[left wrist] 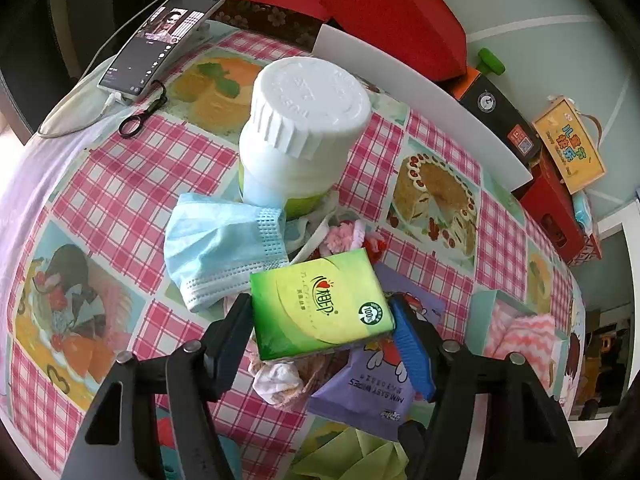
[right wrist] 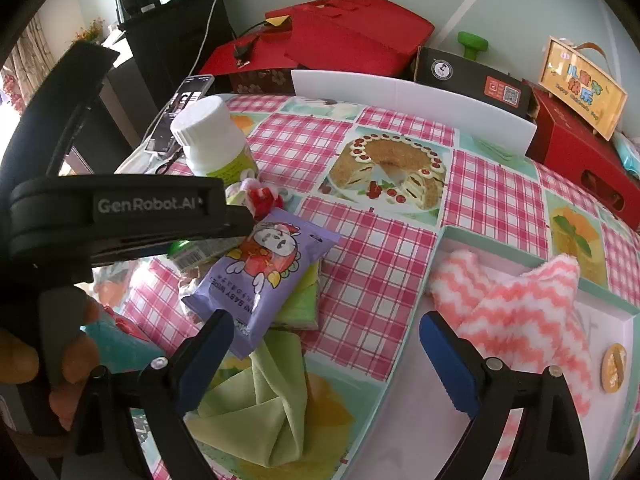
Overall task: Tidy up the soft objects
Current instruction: 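Grasp the green tissue pack with the left gripper while the right gripper approaches the purple snack bag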
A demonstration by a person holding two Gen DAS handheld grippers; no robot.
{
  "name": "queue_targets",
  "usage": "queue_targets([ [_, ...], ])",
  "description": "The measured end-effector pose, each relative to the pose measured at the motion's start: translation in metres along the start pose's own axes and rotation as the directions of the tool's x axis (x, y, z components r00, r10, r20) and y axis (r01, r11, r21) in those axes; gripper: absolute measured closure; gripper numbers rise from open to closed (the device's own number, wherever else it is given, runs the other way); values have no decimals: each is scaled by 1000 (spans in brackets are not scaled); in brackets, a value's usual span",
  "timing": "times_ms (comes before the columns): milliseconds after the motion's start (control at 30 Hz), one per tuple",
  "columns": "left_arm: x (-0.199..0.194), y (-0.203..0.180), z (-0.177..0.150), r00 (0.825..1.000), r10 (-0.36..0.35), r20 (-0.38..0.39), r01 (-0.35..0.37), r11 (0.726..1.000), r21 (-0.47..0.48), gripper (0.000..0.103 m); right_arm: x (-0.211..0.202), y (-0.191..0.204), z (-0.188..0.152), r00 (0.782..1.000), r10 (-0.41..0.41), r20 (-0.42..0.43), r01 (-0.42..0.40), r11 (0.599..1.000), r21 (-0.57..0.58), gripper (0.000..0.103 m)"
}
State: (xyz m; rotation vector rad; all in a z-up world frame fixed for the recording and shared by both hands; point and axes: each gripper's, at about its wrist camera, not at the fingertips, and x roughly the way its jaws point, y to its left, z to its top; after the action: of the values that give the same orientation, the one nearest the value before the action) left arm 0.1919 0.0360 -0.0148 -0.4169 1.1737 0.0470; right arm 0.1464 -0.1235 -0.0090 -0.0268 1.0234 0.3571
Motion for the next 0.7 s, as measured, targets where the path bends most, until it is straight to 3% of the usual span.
queue_targets([
  [700,-30,15,0,998,-24,54,24,1000,3,35,6,7,5,1000,17,-4,-17,1000,11,7],
])
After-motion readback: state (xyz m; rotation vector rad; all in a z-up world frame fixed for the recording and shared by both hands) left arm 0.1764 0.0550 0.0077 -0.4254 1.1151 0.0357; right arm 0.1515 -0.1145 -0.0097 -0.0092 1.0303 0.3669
